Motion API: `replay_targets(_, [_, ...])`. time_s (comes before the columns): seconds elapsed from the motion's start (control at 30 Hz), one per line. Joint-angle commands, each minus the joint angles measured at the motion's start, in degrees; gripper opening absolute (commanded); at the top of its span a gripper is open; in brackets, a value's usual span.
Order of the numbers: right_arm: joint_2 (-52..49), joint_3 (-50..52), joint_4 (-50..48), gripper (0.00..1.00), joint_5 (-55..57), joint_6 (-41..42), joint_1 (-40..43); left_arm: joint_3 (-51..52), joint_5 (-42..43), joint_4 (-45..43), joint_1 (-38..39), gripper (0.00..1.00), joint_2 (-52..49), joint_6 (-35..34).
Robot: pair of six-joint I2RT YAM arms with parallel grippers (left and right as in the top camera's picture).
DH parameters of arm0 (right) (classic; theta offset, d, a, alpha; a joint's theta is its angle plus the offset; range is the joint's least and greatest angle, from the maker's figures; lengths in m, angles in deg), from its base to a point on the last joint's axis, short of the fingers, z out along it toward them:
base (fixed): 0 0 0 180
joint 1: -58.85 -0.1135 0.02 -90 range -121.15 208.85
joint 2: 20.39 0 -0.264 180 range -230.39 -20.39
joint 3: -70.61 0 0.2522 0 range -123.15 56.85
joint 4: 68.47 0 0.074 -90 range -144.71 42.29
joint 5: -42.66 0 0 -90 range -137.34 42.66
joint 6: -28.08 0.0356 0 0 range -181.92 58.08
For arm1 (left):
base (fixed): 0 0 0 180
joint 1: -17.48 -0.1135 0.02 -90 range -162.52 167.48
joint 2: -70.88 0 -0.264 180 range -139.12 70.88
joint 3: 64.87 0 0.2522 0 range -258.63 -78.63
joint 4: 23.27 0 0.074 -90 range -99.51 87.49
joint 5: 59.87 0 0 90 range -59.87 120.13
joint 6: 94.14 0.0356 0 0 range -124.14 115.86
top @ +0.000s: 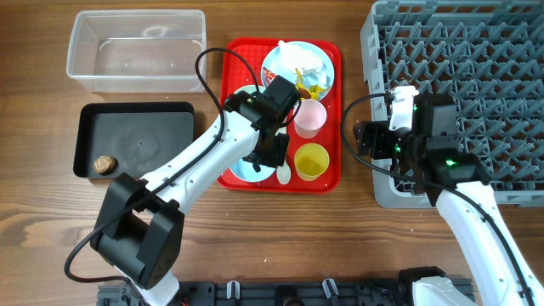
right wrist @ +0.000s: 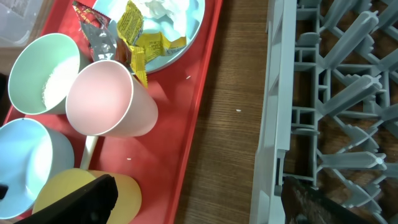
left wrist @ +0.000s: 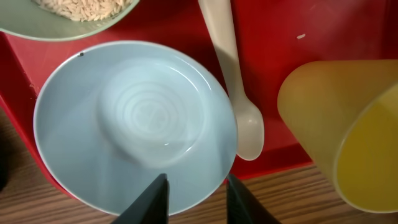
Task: Sort waste into correct bins and load items into the dishwasher rack
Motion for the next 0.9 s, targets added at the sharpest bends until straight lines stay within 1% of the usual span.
replay_targets(0.0, [-0.33,-0.87,-0.35,0.87,-0.98,-0.5,-0.17,-9.53,-0.83,2.75,-2.82,0.58,0.87,0.98])
replay_targets(0.03, [-0.33,-0.87,-0.37,0.87,-0.98,-0.46,-0.17,-12.96,-0.81,2.49,-4.17,0.75,0.85,4.52])
replay_targets(0.07, [-0.33,-0.87,-0.33,0.87,-0.98,-0.48,-0.17,-15.78,-0.81,0.83,-5.95,0.82,0.74,9.33])
replay_targets(0.1, [-0.33,-0.87,-0.28,0.87,-0.98,-0.48,-0.17,-16.39,-0.79,-1.49,-7.72,0.83,0.42,12.02])
replay_targets(0.17, [-0.33,-0.87,-0.24,0.87,-0.98,-0.48,-0.17,-16.39,-0.79,-4.22,-10.64,0.79,-2.08,15.23])
replay_targets(0.2, [-0.33,-0.87,-0.24,0.87,-0.96,-0.48,-0.17,-16.39,-0.83,-4.87,-11.67,0.75,-4.07,16.83])
replay_targets(0.23, [-0.33,-0.87,-0.17,0.87,-0.96,-0.48,-0.17,-16.39,-0.81,-5.79,-12.37,0.7,-6.62,17.35])
replay_targets(0.27, [-0.33,-0.87,-0.09,0.87,-0.96,-0.48,-0.17,-16.39,-0.85,-6.43,-12.57,0.68,-8.15,17.35])
replay_targets(0.3, [-0.33,-0.87,0.09,0.87,-0.96,-0.5,-0.17,-16.37,-0.83,-7.39,-12.83,0.58,-10.25,16.94])
replay_targets(0.37, [-0.33,-0.87,0.11,0.87,-0.96,-0.48,-0.17,-16.37,-0.79,-8.52,-13.05,0.57,-12.24,15.54])
replay_targets(0.43, [-0.33,-0.87,0.09,0.87,-0.96,-0.52,-0.17,-16.37,0.9,-8.68,-12.44,0.52,-12.66,15.58])
replay_targets(0.57, [-0.33,-0.87,-0.02,0.87,-0.94,-0.55,-0.17,-15.61,1.84,-8.66,-9.01,0.51,-12.7,16.7])
replay_targets(0.63, [-0.33,-0.87,0.0,0.87,-0.94,-0.52,-0.17,-13.84,1.79,-10.49,-7.23,0.48,-13.05,16.68])
replay_targets(0.77, [-0.33,-0.87,0.04,0.87,-0.92,-0.55,-0.17,-13.2,1.77,-11.21,-6.67,0.44,-16.15,16.65])
replay_targets(0.83, [-0.33,-0.87,0.09,0.87,-0.92,-0.59,-0.17,-13.2,1.79,-11.52,-6.71,0.37,-18.01,16.44])
replay_targets(0.87, [-0.33,-0.87,0.04,0.88,-0.85,-0.59,-0.17,-13.2,1.79,-11.69,-6.69,0.31,-18.82,16.44])
